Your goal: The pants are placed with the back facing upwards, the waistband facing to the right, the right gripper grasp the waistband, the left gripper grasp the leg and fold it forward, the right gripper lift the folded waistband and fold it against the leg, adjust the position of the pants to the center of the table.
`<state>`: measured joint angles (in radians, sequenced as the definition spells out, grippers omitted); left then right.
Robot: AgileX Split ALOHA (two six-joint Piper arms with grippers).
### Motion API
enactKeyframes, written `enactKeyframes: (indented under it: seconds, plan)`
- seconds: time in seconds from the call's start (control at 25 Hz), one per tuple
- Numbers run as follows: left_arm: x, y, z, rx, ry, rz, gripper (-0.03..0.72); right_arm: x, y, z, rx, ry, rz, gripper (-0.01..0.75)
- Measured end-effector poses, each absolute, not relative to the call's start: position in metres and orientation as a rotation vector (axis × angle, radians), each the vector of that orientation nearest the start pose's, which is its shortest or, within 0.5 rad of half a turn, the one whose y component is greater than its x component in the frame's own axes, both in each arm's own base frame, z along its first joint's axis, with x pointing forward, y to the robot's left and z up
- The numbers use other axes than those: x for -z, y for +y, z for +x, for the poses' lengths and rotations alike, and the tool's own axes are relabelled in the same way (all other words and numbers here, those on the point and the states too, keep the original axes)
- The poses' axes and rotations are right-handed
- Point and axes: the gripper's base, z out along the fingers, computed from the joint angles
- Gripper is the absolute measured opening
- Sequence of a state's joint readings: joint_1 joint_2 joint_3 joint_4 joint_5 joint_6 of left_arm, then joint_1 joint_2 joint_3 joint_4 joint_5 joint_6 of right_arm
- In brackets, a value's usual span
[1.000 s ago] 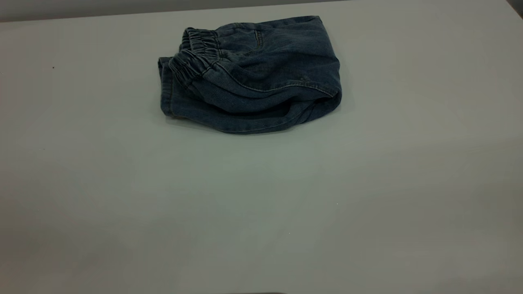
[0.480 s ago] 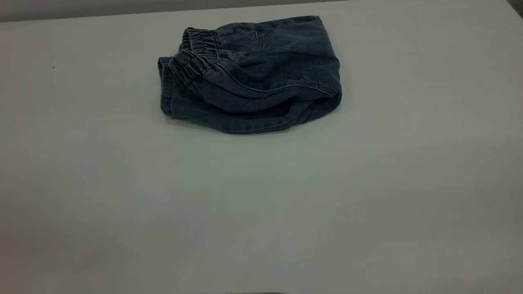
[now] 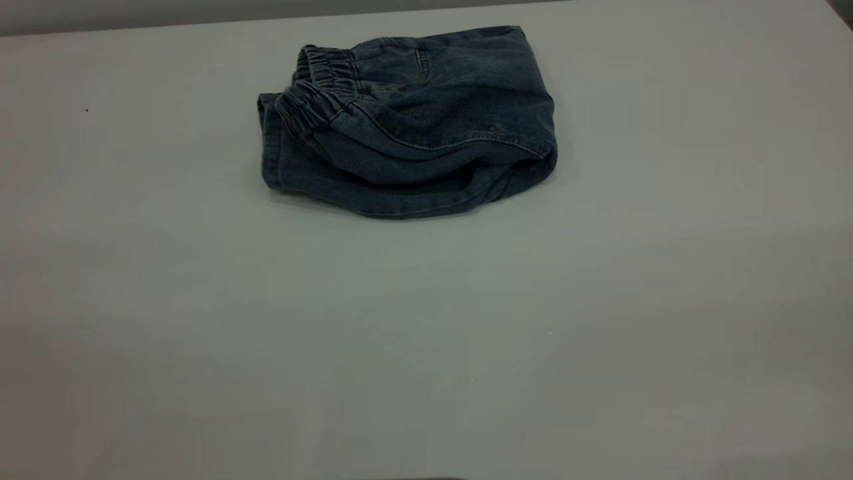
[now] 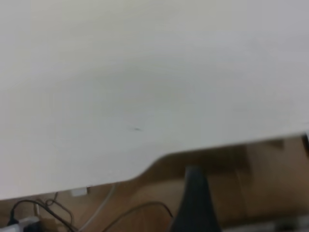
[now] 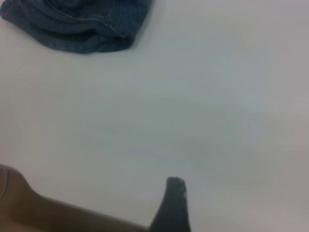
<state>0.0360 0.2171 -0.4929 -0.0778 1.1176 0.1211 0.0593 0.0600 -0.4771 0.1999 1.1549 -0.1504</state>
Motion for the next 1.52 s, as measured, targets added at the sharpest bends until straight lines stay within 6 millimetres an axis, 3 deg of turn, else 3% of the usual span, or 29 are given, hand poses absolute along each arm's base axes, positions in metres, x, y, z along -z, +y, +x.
enactKeyframes:
  seconds: [0.36,0.68,1.52]
  plan:
    - [-0.271,-0.006,0.000,-0.027,2.153,0.036,0.517,-0.265,0.017,-0.002,-0.172,2.181,-0.195,0.586]
    - [-0.271,-0.006,-0.002,0.025,2.140,0.134,0.517,-0.265,0.017,-0.008,-0.119,2.132,-0.109,0.586]
    - [-0.270,-0.006,-0.010,0.023,2.095,0.136,0.517,-0.265,0.018,-0.008,-0.113,2.132,-0.091,0.586]
